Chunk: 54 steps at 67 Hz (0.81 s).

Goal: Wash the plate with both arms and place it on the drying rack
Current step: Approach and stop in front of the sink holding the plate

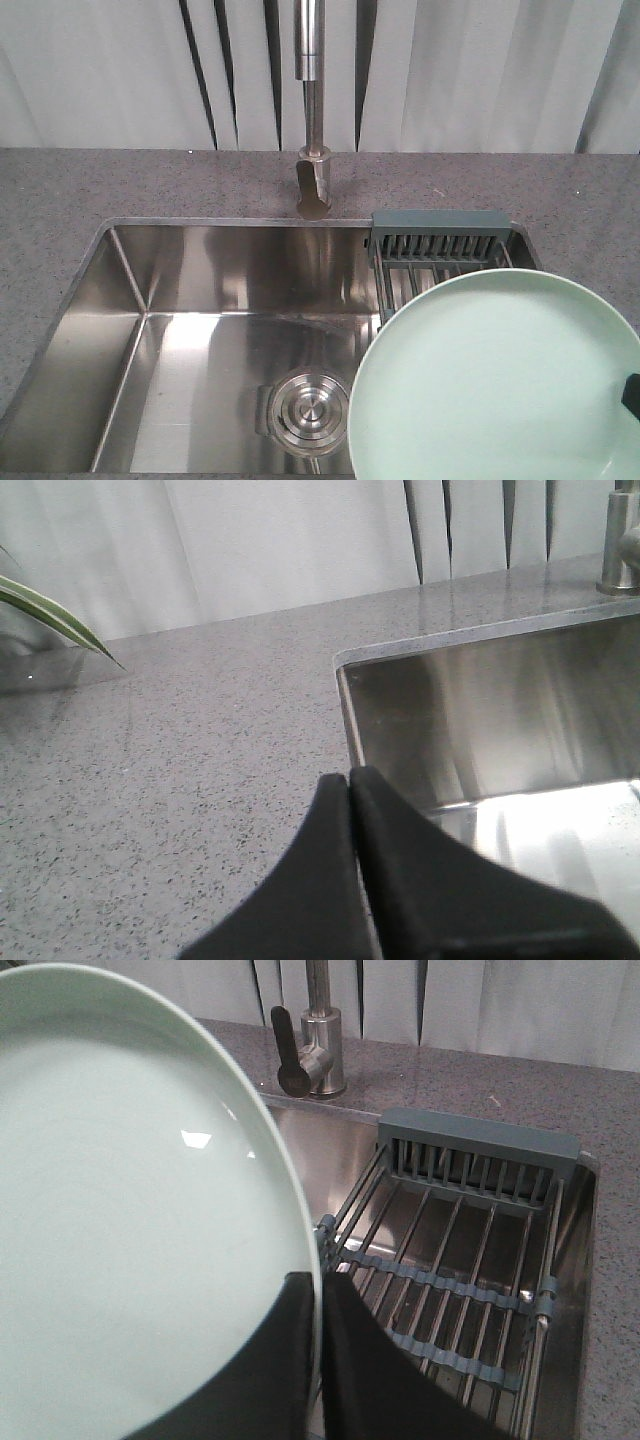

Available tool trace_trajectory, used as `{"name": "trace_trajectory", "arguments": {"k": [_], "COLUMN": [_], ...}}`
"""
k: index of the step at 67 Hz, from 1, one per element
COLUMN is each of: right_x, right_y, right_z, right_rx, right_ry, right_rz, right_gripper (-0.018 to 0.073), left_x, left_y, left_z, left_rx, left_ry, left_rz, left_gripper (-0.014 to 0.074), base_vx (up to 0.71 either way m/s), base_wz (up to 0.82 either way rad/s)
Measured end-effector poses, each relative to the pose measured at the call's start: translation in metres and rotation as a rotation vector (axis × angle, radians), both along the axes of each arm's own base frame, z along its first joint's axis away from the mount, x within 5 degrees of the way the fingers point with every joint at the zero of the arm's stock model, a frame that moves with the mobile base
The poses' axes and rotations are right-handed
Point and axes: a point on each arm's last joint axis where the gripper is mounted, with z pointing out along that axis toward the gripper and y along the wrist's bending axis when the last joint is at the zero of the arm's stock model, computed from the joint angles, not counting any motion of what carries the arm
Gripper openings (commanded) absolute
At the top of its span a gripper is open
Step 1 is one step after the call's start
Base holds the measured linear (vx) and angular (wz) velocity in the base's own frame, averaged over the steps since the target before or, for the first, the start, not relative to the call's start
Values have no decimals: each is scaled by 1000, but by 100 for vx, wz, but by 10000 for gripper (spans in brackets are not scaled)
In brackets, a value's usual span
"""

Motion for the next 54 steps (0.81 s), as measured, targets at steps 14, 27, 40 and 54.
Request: {"name": "trace_trajectory", "arguments": {"k": [14,27,40,54], "right_x": [0,0,0,0], "right_y": [0,0,0,0], "right_z": [0,0,0,0], "right_rx": [0,0,0,0], "right_ry": [0,-1,-1,-1], "right_rz": [0,0,0,0], "right_gripper": [-4,-4,-4,-4], "left_x": [0,0,0,0], "left_y": [0,0,0,0], "left_z": [0,0,0,0], "left_rx": [0,0,0,0], "left_ry": [0,0,0,0], "left_rz": [0,0,0,0], "left_gripper": [-6,-6,-6,-6], "base_vx": [1,1,0,0], "base_wz": [-2,-1,0,0]}}
